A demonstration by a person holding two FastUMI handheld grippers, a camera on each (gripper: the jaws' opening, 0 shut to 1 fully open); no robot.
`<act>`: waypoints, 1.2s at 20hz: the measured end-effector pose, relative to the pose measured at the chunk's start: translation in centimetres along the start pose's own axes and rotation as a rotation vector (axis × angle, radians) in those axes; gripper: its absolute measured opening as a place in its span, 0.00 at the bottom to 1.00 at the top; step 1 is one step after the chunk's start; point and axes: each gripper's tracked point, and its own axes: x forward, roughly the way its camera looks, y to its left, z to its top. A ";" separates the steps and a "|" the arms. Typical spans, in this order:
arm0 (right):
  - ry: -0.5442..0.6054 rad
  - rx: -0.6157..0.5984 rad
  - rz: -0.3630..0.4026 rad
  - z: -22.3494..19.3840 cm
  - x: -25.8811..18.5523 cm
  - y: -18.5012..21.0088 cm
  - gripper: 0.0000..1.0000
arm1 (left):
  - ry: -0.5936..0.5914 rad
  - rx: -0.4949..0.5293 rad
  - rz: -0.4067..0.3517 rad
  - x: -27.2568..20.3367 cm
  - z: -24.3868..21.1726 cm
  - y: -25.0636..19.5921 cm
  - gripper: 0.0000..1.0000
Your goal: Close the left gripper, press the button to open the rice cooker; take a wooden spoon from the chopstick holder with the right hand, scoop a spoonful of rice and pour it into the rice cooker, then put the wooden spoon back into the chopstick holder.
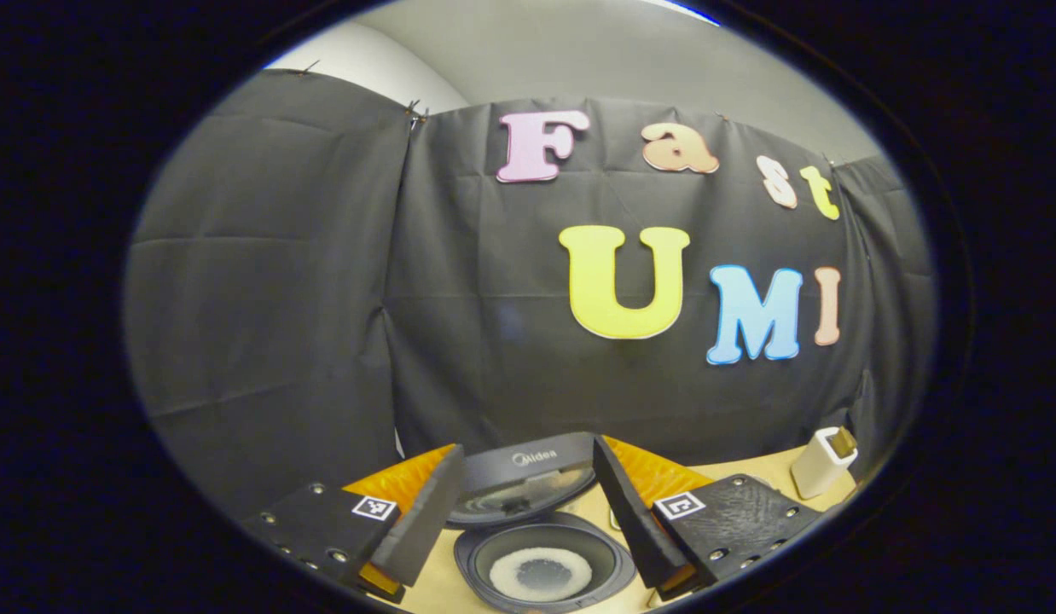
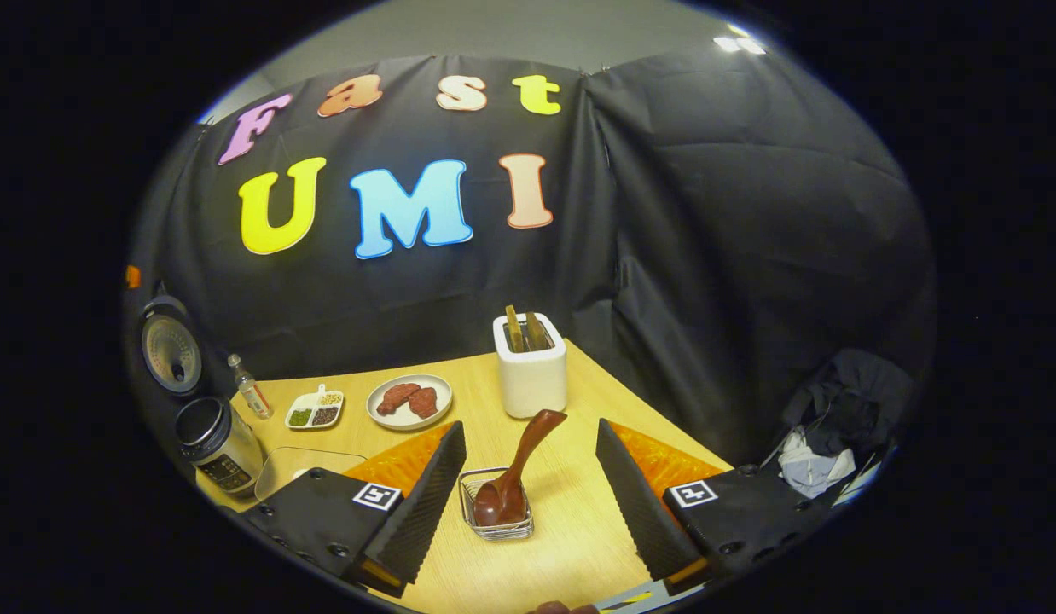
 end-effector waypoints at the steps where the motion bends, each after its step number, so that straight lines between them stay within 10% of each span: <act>1: -0.007 -0.001 0.002 0.3 -0.7 0.4 0.98 | 0.010 0.007 0.002 1.5 0.4 0.4 0.92; 12: -0.064 0.079 -0.075 0.9 -4.5 -2.3 0.98 | 0.189 -0.107 0.066 10.7 -5.5 1.3 0.98; 24: 0.031 0.045 0.093 -0.5 1.4 -3.7 0.98 | 0.391 -0.174 0.079 1.2 -15.0 -3.9 0.95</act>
